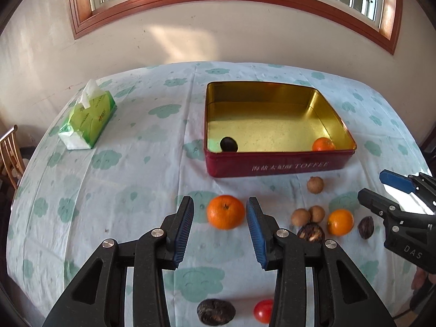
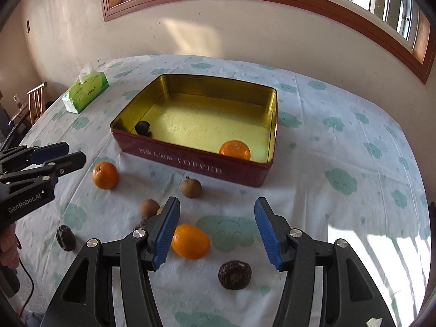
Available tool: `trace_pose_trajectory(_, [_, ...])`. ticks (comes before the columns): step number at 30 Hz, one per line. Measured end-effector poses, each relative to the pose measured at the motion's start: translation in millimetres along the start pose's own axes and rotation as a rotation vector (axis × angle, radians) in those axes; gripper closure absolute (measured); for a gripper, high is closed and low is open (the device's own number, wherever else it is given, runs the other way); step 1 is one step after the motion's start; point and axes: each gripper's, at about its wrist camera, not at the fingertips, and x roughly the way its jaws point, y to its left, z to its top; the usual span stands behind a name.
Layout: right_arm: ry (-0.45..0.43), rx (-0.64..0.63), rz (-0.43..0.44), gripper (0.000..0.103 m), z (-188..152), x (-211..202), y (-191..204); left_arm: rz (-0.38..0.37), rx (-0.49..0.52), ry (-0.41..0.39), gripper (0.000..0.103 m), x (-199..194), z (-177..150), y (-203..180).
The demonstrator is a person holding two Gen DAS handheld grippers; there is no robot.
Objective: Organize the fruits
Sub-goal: 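Move both grippers back toward the dried dark fruits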
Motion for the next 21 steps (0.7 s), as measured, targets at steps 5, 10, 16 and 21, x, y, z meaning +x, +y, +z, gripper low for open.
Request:
trace_pose_trajectory(5, [0.026, 0.022, -0.006, 0.049, -31.7, -5.8, -6.6, 0.006, -0.022, 0.017, 0.061, -13.4, -35.8, 13.6])
trace_pose_trajectory(10, [0.052, 0.039, -0.007, 0.049, -59.4, -8.9, -11.0, 0.004, -0.035, 0.041, 0.061, -22.0, -71.0, 19.1])
trace_pose_trajectory(16, [0.08, 0.04, -0.013, 0.049, -84.3, -7.1, -8.6, -0.013, -0.043, 0.068, 0.061, -27.9, -107.1, 22.4])
trace_pose_trajectory(21, [0.094, 0.043, -0.008, 0.049, -93.5, -3.7, -5.3, -0.037, -0.054, 0.088, 0.061, -23.4, -123.3, 21.8])
